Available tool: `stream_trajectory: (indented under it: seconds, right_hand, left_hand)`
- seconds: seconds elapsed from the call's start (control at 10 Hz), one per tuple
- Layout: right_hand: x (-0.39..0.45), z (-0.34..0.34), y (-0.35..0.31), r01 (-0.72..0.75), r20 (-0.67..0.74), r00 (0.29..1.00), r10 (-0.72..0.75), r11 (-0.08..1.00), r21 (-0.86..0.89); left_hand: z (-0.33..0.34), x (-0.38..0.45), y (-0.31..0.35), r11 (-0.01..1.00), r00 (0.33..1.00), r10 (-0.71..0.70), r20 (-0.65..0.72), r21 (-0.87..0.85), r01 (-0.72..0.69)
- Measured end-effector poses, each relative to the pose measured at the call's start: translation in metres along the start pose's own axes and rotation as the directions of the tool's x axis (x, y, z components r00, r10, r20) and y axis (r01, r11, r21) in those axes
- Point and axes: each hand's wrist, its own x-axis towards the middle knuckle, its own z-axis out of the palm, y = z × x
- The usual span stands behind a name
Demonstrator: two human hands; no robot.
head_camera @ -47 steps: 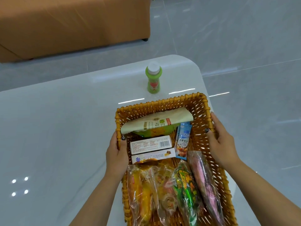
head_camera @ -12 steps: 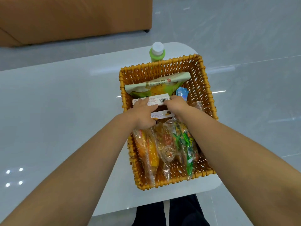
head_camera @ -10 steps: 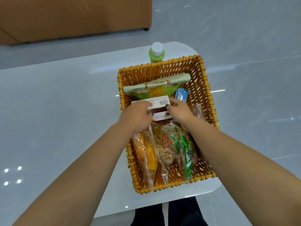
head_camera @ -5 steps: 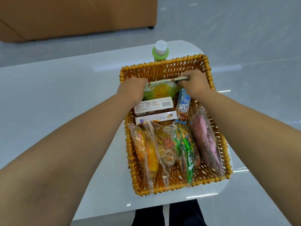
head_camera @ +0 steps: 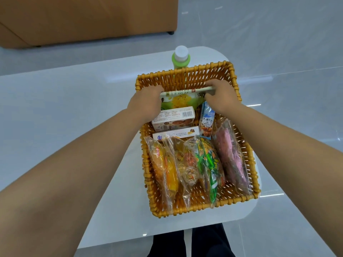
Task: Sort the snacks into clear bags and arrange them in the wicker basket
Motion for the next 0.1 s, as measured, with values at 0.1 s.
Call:
stream_trajectory:
  seconds: [0.1]
  right_hand:
    - [-0.0221,-0.0048,-0.0043,0.019,-0.035,0.999,-0.020,0.999,-0.036]
  left_hand:
    - [-0.0068,-0.0142,0.0021,0.998,1.000,0.004,-0.026,-0.066,-0.005]
